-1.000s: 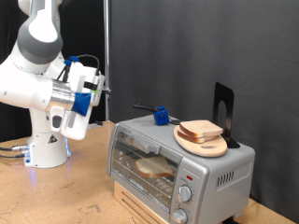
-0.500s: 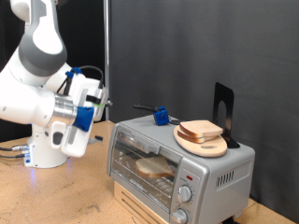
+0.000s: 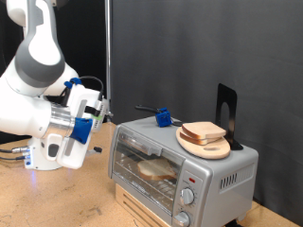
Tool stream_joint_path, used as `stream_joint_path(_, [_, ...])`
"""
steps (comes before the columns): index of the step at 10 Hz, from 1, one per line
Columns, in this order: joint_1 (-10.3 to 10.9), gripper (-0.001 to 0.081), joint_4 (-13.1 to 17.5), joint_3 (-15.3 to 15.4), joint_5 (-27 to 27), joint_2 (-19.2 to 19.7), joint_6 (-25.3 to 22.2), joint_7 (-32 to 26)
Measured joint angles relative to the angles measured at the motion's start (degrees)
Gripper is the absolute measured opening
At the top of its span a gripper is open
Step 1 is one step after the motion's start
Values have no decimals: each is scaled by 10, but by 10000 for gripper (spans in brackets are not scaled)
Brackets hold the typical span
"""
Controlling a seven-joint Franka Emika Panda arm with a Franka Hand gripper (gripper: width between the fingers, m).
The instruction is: Make a piece of toast with the oven
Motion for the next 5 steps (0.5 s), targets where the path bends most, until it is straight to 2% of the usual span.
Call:
stream_joint_path(3, [-4,682,65,-6,35,66,10,6])
stream_joint_path(5, [-4,682,111,-6,35,111,19,-1])
